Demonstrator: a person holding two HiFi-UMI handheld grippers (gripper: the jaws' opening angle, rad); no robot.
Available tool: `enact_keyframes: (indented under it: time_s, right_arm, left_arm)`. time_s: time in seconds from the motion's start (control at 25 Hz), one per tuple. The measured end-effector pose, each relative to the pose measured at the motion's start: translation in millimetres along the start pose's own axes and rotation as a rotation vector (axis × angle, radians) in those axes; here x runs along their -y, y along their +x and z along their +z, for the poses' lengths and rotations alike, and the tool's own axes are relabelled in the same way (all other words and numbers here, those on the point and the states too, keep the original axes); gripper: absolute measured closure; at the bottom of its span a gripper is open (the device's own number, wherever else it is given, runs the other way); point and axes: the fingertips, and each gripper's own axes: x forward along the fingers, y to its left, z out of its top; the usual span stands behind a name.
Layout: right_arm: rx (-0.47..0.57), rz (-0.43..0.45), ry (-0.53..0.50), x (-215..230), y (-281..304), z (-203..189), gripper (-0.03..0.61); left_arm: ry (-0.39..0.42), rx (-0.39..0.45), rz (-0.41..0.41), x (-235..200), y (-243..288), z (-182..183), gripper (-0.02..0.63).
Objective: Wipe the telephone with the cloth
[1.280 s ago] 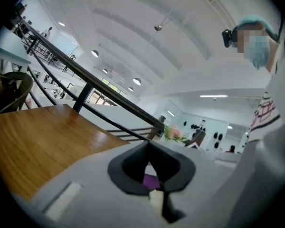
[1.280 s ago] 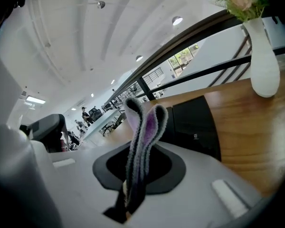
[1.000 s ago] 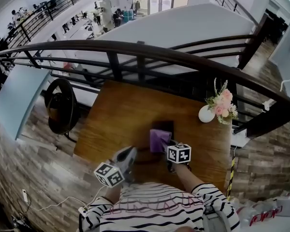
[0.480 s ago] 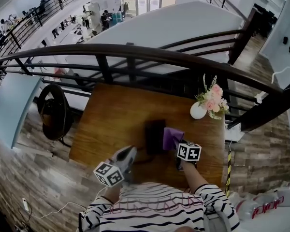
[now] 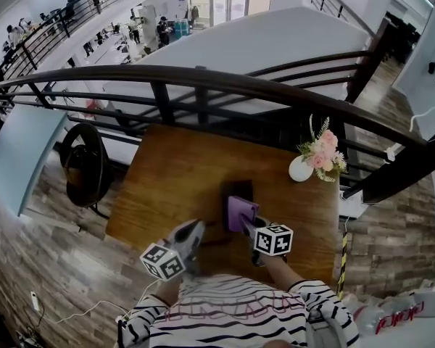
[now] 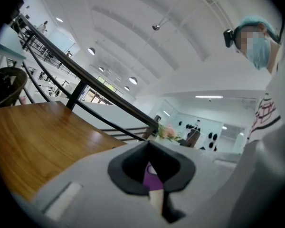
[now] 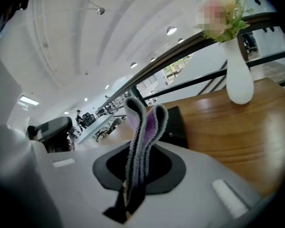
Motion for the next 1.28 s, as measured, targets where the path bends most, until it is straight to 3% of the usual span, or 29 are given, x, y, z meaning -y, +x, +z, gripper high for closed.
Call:
enact_keyframes:
  time_s: [0.12,0.28,0.52,1.28]
  right_arm:
    - [-0.057,0.085,-0.051,-36.3,20.6,-18.3,0.541]
    - [-0.132,0.096,-0.084,-50.3,45.8,-46.7,0.541]
    - [-0.193,-0.023,-0.105,-12.6,41.2,-68.7,0.541]
    - [-0.086,-0.345,0.043,111.8,-50.5,-54.2,0.541]
  left_arm:
    - [-0.001,0.013,0.02,-4.2,-10.6,1.1,0.612]
    - [-0.005,0.027,0.045,-8.0,-26.3,2.8,0.612]
    - [-0.006,0.033,0.064,-4.9,-35.2,2.6,0.612]
    - [-0.003,-0.022,-0.034,21.4,-1.9,-9.4,0.612]
